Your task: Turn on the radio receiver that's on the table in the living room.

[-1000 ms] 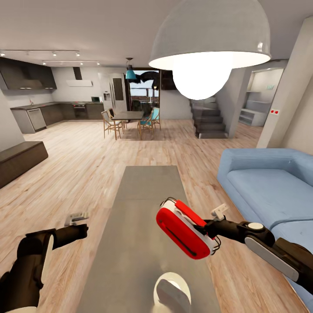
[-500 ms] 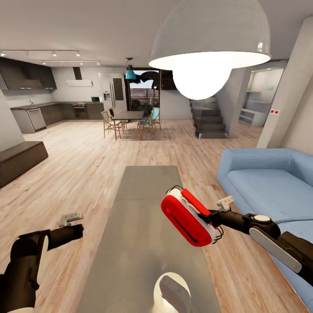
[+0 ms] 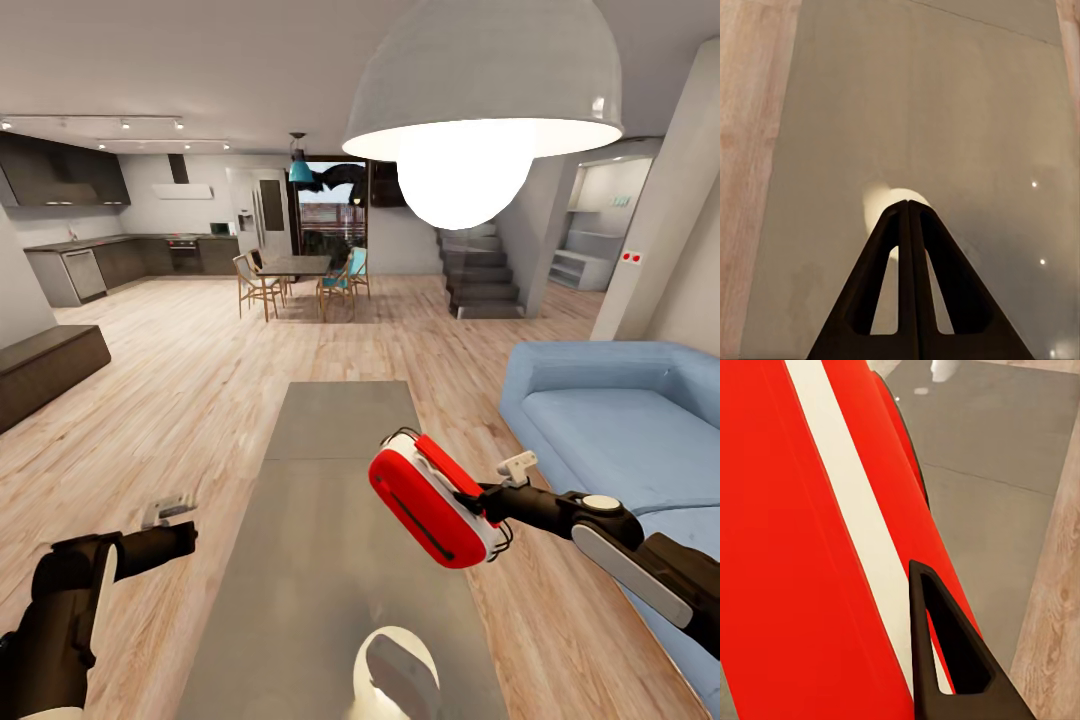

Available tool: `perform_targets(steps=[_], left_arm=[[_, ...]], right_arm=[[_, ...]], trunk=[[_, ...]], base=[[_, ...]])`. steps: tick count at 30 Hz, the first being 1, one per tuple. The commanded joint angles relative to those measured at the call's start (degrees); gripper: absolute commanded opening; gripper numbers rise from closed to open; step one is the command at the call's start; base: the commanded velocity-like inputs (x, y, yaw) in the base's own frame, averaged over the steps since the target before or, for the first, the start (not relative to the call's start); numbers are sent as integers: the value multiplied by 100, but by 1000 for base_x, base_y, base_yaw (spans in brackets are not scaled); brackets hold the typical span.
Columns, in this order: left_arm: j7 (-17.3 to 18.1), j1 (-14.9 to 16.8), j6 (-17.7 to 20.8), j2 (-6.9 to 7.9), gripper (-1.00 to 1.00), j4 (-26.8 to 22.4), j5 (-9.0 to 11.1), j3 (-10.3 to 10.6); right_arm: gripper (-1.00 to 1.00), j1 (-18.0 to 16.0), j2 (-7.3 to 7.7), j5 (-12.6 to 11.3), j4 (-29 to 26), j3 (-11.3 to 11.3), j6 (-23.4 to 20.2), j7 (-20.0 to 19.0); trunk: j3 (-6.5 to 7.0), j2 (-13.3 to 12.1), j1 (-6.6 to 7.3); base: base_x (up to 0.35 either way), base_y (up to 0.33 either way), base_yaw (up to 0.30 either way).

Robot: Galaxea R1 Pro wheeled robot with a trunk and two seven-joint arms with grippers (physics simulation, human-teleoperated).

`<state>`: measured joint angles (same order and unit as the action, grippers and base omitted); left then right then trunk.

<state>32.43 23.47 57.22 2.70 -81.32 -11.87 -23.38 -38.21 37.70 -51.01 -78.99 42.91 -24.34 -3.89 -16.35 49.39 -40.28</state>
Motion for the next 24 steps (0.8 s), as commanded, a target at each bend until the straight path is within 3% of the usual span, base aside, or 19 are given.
perform_targets(steps=[1, 5, 8, 14, 18, 20, 24], left_arm=[[0, 0, 0, 1, -100, 4, 0, 0], [130, -130, -130, -129, -100, 70, -137, -129], [226, -226, -32, -225, -100, 165, -243, -159], [32, -417, 40, -419, -100, 211, -40, 35], [-96, -545, 39, -549, -100, 186, 98, 165], [-116, -553, 36, -552, -100, 121, 168, 230], [-123, -561, 28, -499, -100, -7, 59, 246]], right_arm=[[-100, -3, -3, -23, -2, -3, 0, 11], [-100, -127, -130, 63, 138, -75, -129, 139], [-100, -80, -223, 8, 246, 43, -159, 184], [-100, 55, -411, 15, 90, 306, 33, -52], [-100, 58, -427, 38, -37, 460, 160, -195], [-100, 59, -486, 30, -100, 534, 223, -141], [-100, 59, -614, -43, -225, 684, 220, -33]], trunk=[[0, 0, 0], [0, 1, 0], [0, 1, 0], [0, 1, 0], [0, 1, 0], [0, 1, 0], [0, 1, 0]], base=[[0, 0, 0], [0, 0, 0], [0, 0, 0], [0, 0, 0], [0, 0, 0], [0, 0, 0], [0, 0, 0]])
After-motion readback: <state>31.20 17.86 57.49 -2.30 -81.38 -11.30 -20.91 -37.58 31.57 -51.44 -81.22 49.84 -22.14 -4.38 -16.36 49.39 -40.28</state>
